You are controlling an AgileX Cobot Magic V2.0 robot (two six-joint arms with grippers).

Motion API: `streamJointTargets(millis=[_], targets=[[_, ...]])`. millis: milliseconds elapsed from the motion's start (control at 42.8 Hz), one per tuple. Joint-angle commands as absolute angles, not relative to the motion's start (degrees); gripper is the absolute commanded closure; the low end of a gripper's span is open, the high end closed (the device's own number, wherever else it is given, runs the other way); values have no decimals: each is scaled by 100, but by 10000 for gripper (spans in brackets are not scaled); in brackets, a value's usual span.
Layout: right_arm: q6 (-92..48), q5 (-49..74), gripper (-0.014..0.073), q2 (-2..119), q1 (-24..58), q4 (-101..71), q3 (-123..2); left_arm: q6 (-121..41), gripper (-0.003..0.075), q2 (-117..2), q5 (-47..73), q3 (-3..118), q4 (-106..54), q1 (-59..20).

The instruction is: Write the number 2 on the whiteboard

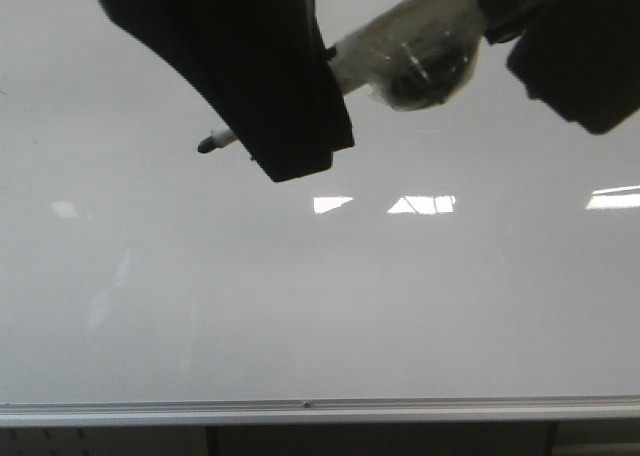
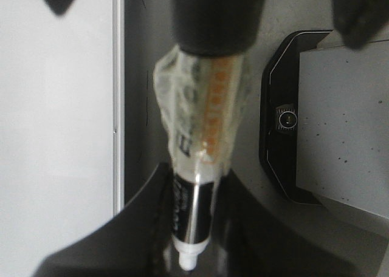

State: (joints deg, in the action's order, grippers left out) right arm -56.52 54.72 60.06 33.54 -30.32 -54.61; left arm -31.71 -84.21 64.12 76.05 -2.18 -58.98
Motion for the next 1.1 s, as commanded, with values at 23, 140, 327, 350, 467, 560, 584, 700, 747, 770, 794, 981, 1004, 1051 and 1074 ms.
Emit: streamJointTargets(millis=[23,140,327,350,467,560,584,700,747,770,794,981,1004,1051,1074], targets=[[-5731,5247,-17,5957,3419,-3315,-5672,-3179,741,-8294,6170,7792,-192,-5945],[-5731,5252,31,5957,3419,-3459,-5672,-3203,741,-8294,6092,7792,-192,-5945],[-5731,5258,284,5957,3419,-3536,-5672,-3202,741,-8294,6084,7792,-192,-5945],[-5731,5258,312,5957,3419,-3536,-5672,-3202,741,-8294,6084,7792,-192,-5945],[-5731,5292,431,5957,3419,-3494,-5672,-3213,741,-8294,6084,7792,-192,-5945],[-5731,5298,499,5957,3419,-3457,-5672,-3213,727,-8294,6070,7792,-192,-5945],[-5731,5298,515,5957,3419,-3451,-5672,-3213,710,-8294,6070,7792,-192,-5945],[-5731,5315,539,5957,3419,-3451,-5672,-3213,502,-8294,6070,7792,-219,-5945],[-5726,5315,539,5957,3419,-3451,-5672,-3213,409,-8294,6032,7792,-219,-5945],[-5726,5309,540,5957,3419,-3451,-5672,-3213,353,-8294,6031,7792,-219,-5945],[-5726,5309,540,5957,3419,-3451,-5672,-3213,317,-8282,6023,7792,-219,-5934],[-5609,5309,540,5957,3304,-3261,-5683,-2848,227,-7998,5992,7780,-219,-5709],[-5559,5318,540,5948,3265,-3208,-5683,-2804,227,-7934,5992,7780,-219,-5665],[-5447,5332,540,5936,3175,-3055,-5692,-2724,227,-7812,5992,7753,-233,-5566],[-5356,5351,540,5927,3094,-2945,-5699,-2660,226,-7718,5992,7728,-243,-5487]])
